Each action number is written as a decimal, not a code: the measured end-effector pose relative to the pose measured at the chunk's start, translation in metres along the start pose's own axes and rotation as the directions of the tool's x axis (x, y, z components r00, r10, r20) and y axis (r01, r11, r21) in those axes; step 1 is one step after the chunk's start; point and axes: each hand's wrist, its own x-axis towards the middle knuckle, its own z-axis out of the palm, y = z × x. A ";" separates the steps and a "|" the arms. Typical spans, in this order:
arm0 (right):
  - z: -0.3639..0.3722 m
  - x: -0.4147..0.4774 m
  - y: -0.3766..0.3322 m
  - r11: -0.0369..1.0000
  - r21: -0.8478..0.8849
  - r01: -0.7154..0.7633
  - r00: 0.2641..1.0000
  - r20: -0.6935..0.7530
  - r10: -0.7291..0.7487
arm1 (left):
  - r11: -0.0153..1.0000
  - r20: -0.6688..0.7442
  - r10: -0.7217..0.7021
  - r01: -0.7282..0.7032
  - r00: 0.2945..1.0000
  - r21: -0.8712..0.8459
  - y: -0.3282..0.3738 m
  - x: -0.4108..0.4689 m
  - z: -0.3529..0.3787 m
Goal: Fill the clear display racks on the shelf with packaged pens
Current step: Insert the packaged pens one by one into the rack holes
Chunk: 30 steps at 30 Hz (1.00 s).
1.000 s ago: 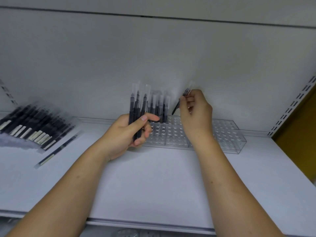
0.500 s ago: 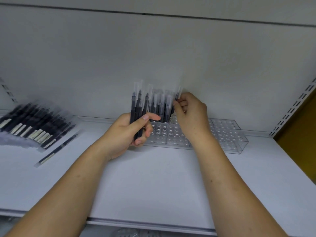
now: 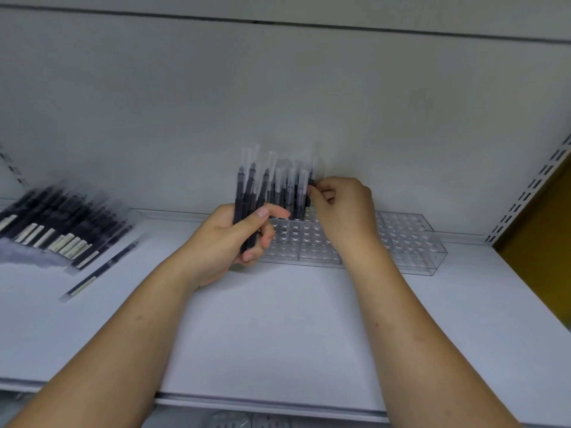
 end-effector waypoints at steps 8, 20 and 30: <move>0.000 -0.003 0.002 0.991 -0.136 -0.002 0.996 0.088 0.014 | 1.000 0.000 -0.004 0.004 1.000 0.005 0.000 0.000 -0.001; -0.020 -0.023 -0.021 0.957 0.288 -0.017 0.998 -0.059 0.035 | 0.999 0.019 -0.025 0.025 1.000 0.023 0.002 -0.002 0.003; -0.022 -0.037 -0.046 0.788 0.585 -0.192 0.938 0.346 -0.029 | 0.998 0.153 -0.008 0.017 0.988 -0.059 0.001 -0.003 0.006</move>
